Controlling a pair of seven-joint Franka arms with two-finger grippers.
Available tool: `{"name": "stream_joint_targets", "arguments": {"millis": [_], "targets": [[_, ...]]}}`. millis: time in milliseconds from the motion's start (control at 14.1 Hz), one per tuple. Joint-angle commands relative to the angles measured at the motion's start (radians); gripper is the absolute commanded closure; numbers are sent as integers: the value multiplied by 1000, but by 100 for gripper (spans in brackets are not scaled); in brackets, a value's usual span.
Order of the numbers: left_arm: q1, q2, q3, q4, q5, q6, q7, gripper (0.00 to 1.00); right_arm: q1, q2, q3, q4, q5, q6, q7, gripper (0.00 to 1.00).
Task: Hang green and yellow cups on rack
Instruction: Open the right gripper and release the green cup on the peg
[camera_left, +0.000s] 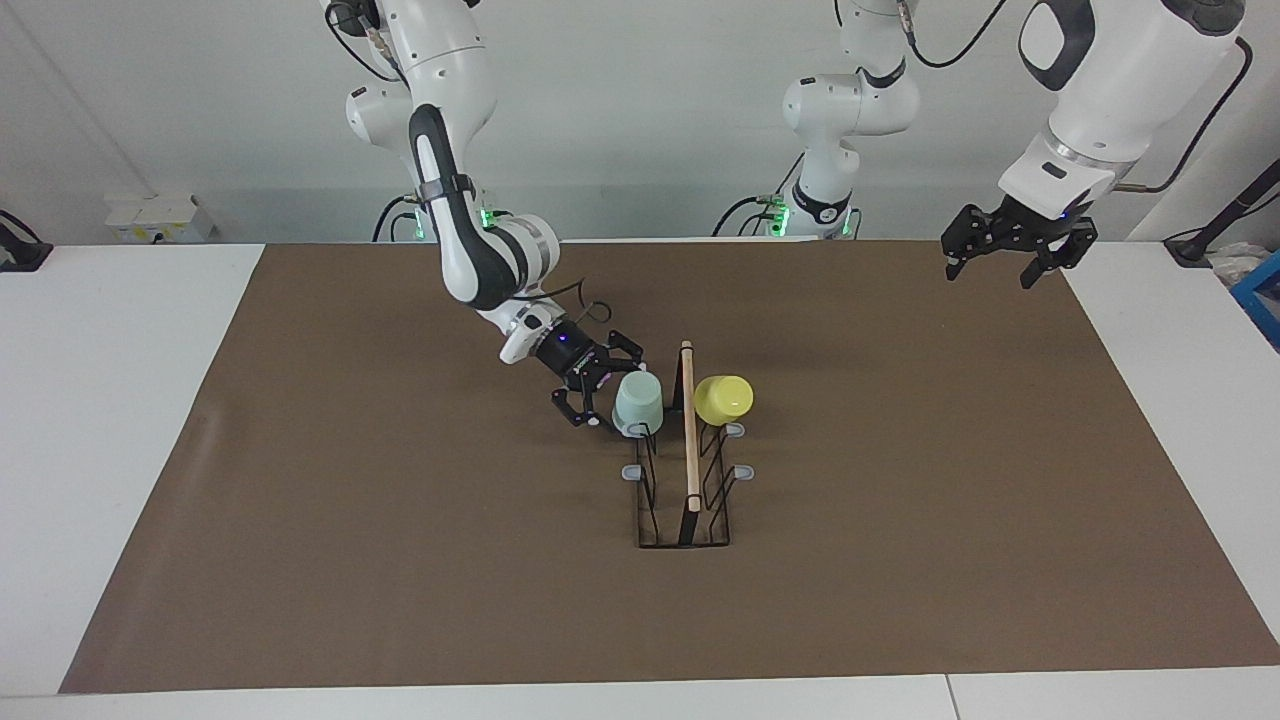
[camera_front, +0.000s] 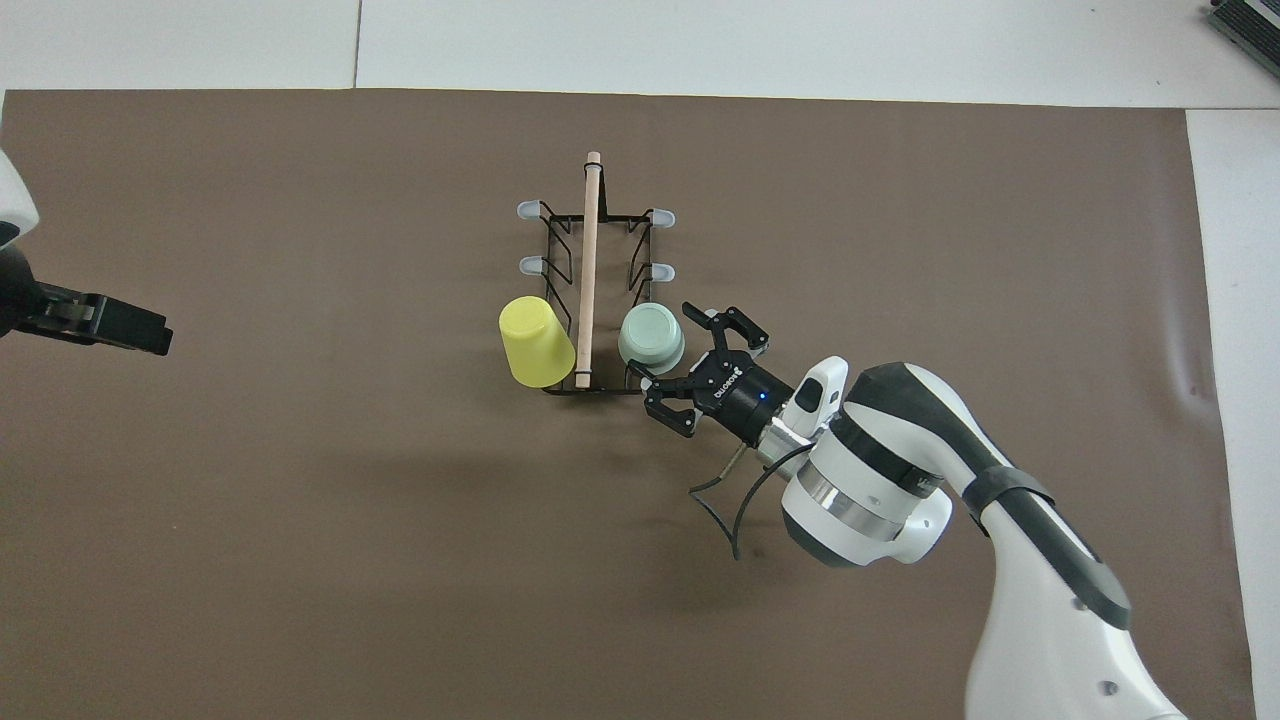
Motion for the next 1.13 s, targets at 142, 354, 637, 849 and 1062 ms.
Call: {"name": "stream_joint_targets", "arguments": {"millis": [142,354,637,849,1062], "targets": [[3,-29,1,-31,-10,4,-9,0,-15,-70,1,-18,-97,69,10,0],[3,-29,1,-31,-10,4,-9,0,-10,-111,3,-18,-130,159,10,0],[3,-29,1,-31,-10,4,-9,0,-9,-127,1,-19,-143,192,12,0],[3,-29,1,-31,-10,4,-9,0,-10,-191,1,-42,-201,279,13,0],[3,-29,1,-31,-10,4,-9,0,13,-245,3,-53,-216,395,27,0]]}}
